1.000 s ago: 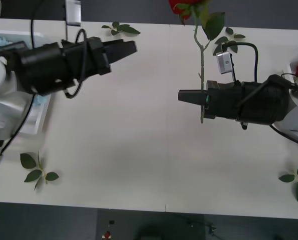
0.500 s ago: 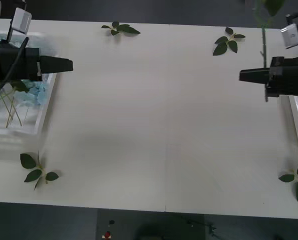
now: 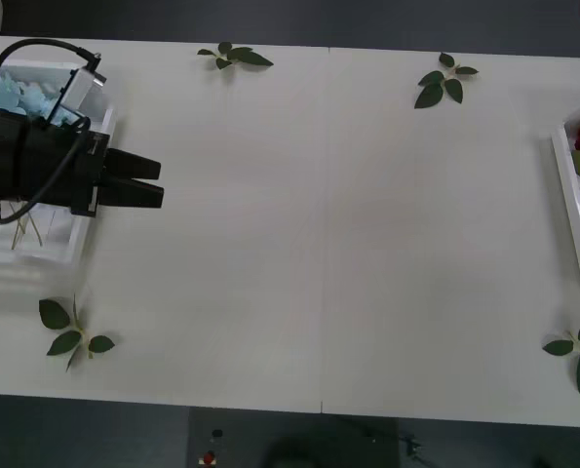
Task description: Put the red flowers into the right box and the blue flowers into the left box
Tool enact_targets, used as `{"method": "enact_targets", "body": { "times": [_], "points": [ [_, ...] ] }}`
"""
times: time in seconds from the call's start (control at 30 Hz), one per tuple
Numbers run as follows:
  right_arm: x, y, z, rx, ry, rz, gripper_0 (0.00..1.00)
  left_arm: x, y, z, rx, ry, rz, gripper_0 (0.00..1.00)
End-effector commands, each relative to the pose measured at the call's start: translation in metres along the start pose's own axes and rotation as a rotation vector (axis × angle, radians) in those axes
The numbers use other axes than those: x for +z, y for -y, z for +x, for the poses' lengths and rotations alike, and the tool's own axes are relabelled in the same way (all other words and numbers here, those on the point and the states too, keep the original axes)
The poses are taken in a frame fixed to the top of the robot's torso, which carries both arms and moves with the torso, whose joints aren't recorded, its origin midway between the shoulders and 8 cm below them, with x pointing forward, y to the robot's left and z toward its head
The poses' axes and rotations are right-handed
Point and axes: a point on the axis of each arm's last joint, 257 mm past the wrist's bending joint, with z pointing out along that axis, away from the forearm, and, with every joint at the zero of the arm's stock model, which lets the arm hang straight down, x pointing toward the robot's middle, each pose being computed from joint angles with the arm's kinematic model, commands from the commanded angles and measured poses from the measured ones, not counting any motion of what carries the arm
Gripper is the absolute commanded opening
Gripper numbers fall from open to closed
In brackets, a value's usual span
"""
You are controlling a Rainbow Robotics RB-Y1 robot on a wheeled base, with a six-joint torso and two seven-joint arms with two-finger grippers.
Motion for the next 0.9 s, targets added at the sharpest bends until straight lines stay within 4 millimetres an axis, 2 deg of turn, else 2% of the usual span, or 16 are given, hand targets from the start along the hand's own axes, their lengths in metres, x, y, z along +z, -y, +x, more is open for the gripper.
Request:
{"method": "enact_targets", "body": {
  "times": [0.03,0.2,0.4,0.53,0.67,0.7,0.73,0.77,0.8,0.83,0.9],
  "points": [
    [-0.032,0.048,0.001,0.054,-0.007,0.124,0.0,0.007,0.031,-0.006,0.121,0.047,0.007,0.85],
    [-0.054,0.093,0.018,0.062,-0.046,0.246,0.0,0.023,0.066,-0.007,0.132,0.113,0.031,0.85],
    [-0.066,0.133,0.033,0.05,-0.076,0.365,0.0,0.026,0.089,-0.022,0.148,0.182,0.032,0.85],
    [-0.068,0.149,0.041,0.053,-0.073,0.414,0.0,0.023,0.1,-0.036,0.168,0.215,0.008,0.84],
    [-0.066,0.154,0.044,0.062,-0.063,0.428,0.0,0.02,0.098,-0.046,0.188,0.235,-0.029,0.84],
    [-0.065,0.153,0.043,0.064,-0.061,0.425,0.06,0.019,0.097,-0.047,0.189,0.239,-0.035,0.84],
    [-0.066,0.154,0.041,0.067,-0.054,0.426,0.15,0.019,0.096,-0.048,0.188,0.242,-0.038,0.85],
    [-0.065,0.153,0.04,0.078,-0.046,0.422,0.53,0.019,0.094,-0.049,0.187,0.246,-0.045,0.85],
    [-0.066,0.154,0.04,0.084,-0.041,0.423,0.69,0.018,0.092,-0.049,0.185,0.246,-0.048,0.85],
    [-0.066,0.154,0.039,0.092,-0.035,0.42,0.96,0.017,0.09,-0.05,0.184,0.247,-0.052,0.85],
    [-0.065,0.155,0.039,0.103,-0.025,0.414,1.0,0.017,0.088,-0.05,0.184,0.247,-0.056,0.85]
  ]
}}
